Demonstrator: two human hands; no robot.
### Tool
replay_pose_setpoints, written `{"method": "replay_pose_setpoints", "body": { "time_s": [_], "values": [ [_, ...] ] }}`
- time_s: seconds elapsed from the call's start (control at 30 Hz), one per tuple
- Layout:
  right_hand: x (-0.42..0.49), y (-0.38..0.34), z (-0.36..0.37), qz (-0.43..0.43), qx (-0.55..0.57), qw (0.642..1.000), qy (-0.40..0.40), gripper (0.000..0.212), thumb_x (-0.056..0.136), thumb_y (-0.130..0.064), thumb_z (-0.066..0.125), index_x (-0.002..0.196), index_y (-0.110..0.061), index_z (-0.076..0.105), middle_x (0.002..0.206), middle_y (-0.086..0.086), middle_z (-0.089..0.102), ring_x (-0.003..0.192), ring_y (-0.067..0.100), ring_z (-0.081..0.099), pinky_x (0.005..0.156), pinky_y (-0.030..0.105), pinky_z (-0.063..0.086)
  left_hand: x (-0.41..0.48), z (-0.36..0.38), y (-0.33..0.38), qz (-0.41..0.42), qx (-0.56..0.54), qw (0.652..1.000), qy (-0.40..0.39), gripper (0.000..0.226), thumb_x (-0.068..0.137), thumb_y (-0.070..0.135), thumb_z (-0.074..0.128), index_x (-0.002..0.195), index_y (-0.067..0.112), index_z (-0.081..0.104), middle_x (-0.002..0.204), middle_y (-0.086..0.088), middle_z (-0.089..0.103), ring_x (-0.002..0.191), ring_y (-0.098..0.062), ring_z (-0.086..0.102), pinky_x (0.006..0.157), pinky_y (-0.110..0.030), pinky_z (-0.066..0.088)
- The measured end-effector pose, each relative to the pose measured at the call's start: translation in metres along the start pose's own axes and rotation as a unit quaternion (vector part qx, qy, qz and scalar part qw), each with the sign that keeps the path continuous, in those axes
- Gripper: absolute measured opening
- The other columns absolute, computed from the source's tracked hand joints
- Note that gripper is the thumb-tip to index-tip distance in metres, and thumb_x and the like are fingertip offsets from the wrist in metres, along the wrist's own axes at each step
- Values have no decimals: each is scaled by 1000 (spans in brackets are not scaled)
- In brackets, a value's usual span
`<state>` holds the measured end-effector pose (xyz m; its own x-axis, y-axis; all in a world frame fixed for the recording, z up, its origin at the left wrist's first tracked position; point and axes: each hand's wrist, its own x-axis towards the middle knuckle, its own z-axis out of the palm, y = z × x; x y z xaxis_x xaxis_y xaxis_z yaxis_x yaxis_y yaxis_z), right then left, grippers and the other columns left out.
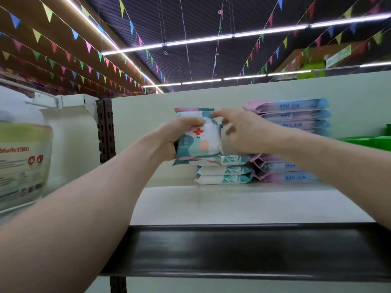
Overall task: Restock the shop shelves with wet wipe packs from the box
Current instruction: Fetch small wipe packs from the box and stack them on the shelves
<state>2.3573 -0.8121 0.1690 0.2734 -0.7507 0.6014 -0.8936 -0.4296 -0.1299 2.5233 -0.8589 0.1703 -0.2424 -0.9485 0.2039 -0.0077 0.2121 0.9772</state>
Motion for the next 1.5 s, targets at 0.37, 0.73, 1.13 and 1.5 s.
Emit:
{"method": "replay_pose_setpoints", "body": {
  "time_s": [0.37,0.73,1.13,1.5],
  "values": [
    [7,14,7,-190,-256,945,70,59,94,-16,52,149,-21,30,152,3,35,134,23,40,100,47,44,-14,2,5,-20,21,998,-57,20,93,27,48,93,9,56,64,-8,69,51,-19,65,51,-24,56],
    [7,10,9,-160,-277,944,80,29,100,-18,36,119,-12,57,113,2,60,87,24,59,82,41,47,-4,-4,8,4,111,986,124,20,98,16,50,84,10,62,69,-5,67,50,-15,63,45,-26,55],
    [3,-1,14,16,-338,941,2,19,99,-16,38,84,-13,49,91,8,52,91,27,54,73,34,44,9,-4,-6,164,557,795,176,29,87,1,54,97,19,73,101,-2,67,92,-26,61,83,-38,56],
    [3,12,12,-2,-361,929,-81,16,84,-3,52,72,-13,50,95,6,59,87,26,59,68,33,48,14,3,-18,180,645,740,64,14,78,17,61,67,9,64,80,1,47,81,-19,51,68,-30,47]
  ]
}}
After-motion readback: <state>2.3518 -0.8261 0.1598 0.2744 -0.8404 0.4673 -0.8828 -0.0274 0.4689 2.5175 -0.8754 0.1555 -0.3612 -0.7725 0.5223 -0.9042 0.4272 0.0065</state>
